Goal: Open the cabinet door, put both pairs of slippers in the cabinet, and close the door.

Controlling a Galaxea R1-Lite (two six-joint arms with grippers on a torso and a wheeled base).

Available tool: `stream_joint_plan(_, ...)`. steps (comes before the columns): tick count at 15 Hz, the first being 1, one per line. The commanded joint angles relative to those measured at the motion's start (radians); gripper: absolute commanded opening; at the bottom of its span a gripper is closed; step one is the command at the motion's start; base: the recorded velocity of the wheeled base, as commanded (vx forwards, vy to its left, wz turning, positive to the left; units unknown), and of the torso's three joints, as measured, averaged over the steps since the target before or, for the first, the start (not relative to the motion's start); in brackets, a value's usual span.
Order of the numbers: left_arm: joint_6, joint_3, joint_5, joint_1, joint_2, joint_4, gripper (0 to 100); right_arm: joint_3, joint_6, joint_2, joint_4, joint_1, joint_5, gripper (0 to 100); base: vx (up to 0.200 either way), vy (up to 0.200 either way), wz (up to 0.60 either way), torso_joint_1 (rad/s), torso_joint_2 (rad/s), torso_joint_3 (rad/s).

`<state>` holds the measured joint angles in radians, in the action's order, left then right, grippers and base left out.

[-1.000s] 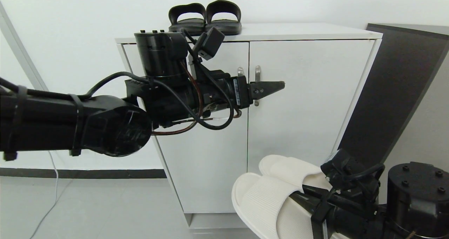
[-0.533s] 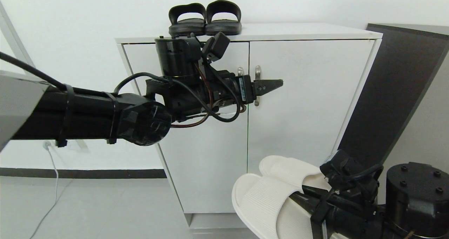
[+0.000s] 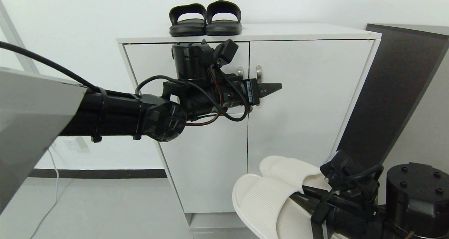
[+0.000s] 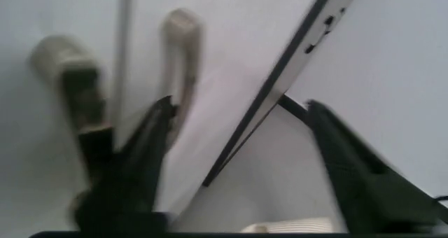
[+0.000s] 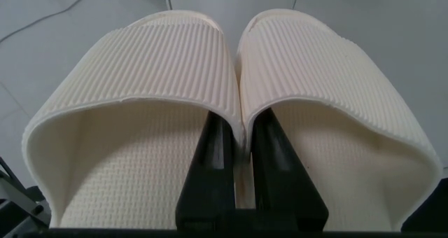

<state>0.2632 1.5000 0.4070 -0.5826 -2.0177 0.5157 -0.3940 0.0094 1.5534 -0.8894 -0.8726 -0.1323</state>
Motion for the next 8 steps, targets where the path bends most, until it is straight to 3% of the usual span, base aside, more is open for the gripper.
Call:
stream_joint_plan(1,0.001,0.000,0.003,-0.002,-0.004,0.000,0,0.001,0.000,-0.001,0.000,0.000,0.000,0,0.000,0.000,0.00,0.000,0.00,0.000)
stream_joint_plan(8,-0.002,-0.122,-0.007,-0.046,0.108,0.012,0,0.024,0.004,-0.007,0.000,-0.003,0.017,0,0.000,0.000,0.00,0.000,0.00,0.000)
